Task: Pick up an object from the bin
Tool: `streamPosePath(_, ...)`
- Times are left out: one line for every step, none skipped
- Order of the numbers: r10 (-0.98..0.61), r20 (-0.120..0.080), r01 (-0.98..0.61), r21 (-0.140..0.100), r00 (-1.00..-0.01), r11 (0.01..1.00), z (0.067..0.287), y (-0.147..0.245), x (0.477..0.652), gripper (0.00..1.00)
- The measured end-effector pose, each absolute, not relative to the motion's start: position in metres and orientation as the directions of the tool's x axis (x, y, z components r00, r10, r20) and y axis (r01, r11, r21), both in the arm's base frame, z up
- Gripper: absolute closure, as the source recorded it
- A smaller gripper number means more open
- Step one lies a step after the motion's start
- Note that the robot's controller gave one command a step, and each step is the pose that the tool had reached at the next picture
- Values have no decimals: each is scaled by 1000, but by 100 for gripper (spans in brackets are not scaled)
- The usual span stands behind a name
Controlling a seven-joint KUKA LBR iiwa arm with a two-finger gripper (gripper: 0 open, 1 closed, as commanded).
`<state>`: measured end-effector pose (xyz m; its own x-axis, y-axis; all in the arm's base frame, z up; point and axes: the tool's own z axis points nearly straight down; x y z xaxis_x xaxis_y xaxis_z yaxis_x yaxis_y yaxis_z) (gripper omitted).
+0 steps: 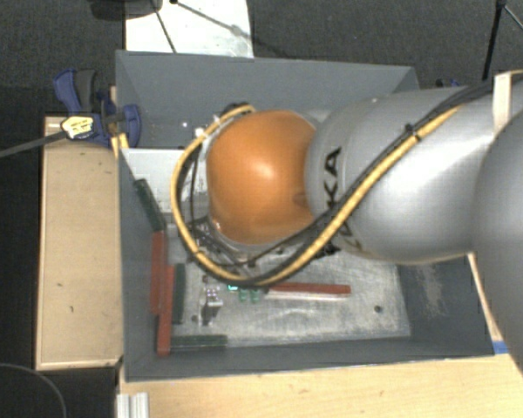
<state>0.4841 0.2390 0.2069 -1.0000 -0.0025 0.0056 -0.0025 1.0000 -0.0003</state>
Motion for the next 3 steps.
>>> streamPosePath(2,-2,2,1,-1000,1000,210,238,486,0)
streamPosePath(-89,-8,-89,3,-996,996,136,250,542,0)
streamPosePath(-307,-4,-307,1,-952,952,152,253,542,0)
